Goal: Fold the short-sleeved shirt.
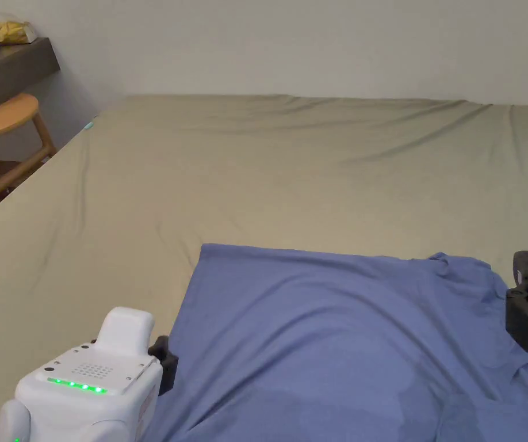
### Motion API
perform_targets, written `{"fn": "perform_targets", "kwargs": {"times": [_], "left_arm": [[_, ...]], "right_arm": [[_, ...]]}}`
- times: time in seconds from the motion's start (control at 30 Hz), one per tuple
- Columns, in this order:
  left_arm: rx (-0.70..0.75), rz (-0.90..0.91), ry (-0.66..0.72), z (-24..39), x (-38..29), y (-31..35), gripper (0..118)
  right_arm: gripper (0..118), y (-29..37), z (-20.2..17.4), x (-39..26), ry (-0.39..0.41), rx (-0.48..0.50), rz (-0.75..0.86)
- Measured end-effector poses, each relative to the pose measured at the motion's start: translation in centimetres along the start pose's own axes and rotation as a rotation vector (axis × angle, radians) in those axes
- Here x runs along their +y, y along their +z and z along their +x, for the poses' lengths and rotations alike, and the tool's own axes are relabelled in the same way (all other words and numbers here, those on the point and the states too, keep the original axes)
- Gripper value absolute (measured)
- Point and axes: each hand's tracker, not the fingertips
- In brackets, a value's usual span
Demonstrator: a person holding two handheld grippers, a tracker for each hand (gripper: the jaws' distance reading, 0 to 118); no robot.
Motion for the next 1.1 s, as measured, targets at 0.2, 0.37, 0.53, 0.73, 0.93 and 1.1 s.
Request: {"fn": "perform_targets", "kwargs": {"times": [0.2, 0.37, 0.53, 0.73, 0.93, 1.1], "left_arm": [[0.005, -0.293, 0.008, -1.2, -8.0, -4.8, 114], [0.065, -0.343, -0.026, -0.7, -10.1, -6.7, 96], [-0.085, -0.355, -0.031, 0.5, -9.2, -6.2, 36], [-0.049, -0.265, -0.055, 1.4, -7.6, -4.3, 9], [-0.095, -0.187, 0.029, 0.4, -5.5, -1.5, 9], [-0.094, -0.190, 0.066, 0.0, -5.4, -1.2, 9]], "right_arm": [[2, -0.6, 0.2, -1.5, -0.006, 0.004, -0.077], [2, -0.9, 0.8, -2.1, -0.014, -0.011, -0.111], [2, -0.8, 1.6, -2.4, -0.020, -0.026, -0.128], [1, -0.6, 3.6, -4.2, -0.041, -0.039, -0.210], [91, -2.6, 7.9, -13.0, -0.092, -0.032, -0.575], [106, -3.1, 9.9, -22.3, -0.153, -0.004, -0.861]]}}
